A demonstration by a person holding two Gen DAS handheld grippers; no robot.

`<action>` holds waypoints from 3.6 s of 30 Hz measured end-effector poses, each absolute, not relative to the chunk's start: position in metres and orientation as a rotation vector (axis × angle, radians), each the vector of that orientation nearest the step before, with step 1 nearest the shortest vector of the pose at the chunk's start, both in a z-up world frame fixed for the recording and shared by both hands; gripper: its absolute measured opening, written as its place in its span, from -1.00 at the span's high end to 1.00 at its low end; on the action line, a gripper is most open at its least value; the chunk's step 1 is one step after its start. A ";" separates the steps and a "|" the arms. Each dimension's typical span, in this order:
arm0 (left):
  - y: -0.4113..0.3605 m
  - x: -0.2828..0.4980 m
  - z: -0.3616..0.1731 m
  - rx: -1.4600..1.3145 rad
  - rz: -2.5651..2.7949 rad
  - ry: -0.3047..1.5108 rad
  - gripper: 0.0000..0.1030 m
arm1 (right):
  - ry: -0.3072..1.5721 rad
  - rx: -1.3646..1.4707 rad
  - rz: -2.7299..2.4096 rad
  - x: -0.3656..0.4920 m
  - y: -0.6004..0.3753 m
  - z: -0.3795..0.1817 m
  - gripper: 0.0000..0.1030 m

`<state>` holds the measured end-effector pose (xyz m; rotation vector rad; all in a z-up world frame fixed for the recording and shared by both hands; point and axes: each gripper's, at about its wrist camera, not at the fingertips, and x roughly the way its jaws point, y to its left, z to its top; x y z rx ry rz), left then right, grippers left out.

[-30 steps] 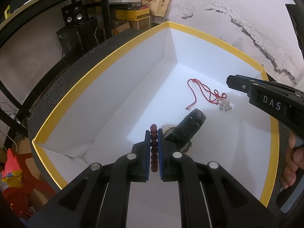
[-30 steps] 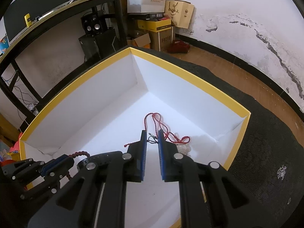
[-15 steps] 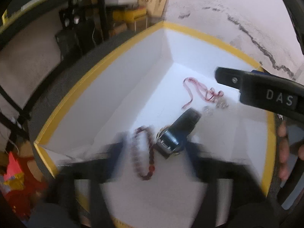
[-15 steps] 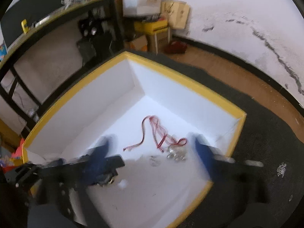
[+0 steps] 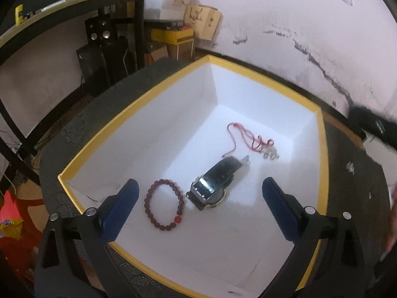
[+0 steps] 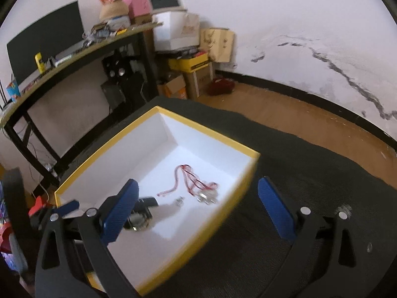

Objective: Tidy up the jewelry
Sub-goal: 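Open left gripper to drop bracelet while right releases charm in the box, then move left gripper over the silver chain while right gripper moves over the ring, then close left gripper on the silver chain while right gripper grasps the silver ring, then carry the chain with left gripper while right carries the ring over the box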

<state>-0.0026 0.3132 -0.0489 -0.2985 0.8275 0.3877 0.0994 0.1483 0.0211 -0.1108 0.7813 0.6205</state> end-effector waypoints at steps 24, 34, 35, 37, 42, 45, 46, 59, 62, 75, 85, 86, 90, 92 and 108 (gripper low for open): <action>0.028 0.117 -0.055 0.042 0.003 0.802 -0.88 | 0.841 0.043 0.096 0.081 -0.209 -0.075 -0.82; -0.022 0.214 -0.131 0.059 -0.030 0.937 -0.88 | 0.914 -0.030 0.107 0.145 -0.210 -0.114 -0.82; -0.023 0.220 -0.134 0.053 -0.035 0.934 -0.88 | 0.924 -0.025 0.106 0.150 -0.211 -0.119 -0.82; -0.023 0.231 -0.143 0.045 -0.034 0.931 -0.88 | 0.934 -0.032 0.098 0.159 -0.209 -0.128 -0.82; -0.027 0.254 -0.162 0.041 -0.012 0.945 -0.88 | 0.965 -0.023 0.091 0.174 -0.206 -0.145 -0.81; -0.032 0.261 -0.162 0.042 -0.016 0.939 -0.88 | 0.956 -0.041 0.085 0.179 -0.203 -0.149 -0.81; -0.033 0.262 -0.163 0.046 -0.017 0.940 -0.88 | 0.953 -0.038 0.084 0.181 -0.202 -0.149 -0.81; -0.056 0.250 -0.156 0.102 -0.070 0.896 0.02 | 0.917 -0.041 0.120 0.179 -0.190 -0.146 -0.15; -0.060 0.249 -0.155 0.110 -0.089 0.896 0.21 | 0.908 -0.040 0.134 0.177 -0.189 -0.143 0.32; -0.063 0.243 -0.149 0.144 -0.073 0.898 0.68 | 0.894 -0.049 0.123 0.172 -0.186 -0.141 0.64; -0.045 0.229 -0.112 0.086 -0.082 0.905 0.86 | 0.845 -0.037 0.134 0.162 -0.188 -0.111 0.64; -0.042 0.226 -0.109 0.085 -0.083 0.909 0.87 | 0.840 -0.031 0.138 0.161 -0.188 -0.106 0.64; -0.026 0.211 -0.086 0.070 -0.084 0.913 0.87 | 0.803 -0.022 0.150 0.151 -0.186 -0.080 0.64; -0.017 0.200 -0.068 0.063 -0.080 0.898 0.87 | 0.789 -0.022 0.158 0.149 -0.184 -0.065 0.64; 0.112 0.094 0.052 0.018 0.051 0.868 0.87 | 0.743 -0.065 0.321 0.095 -0.093 0.052 0.89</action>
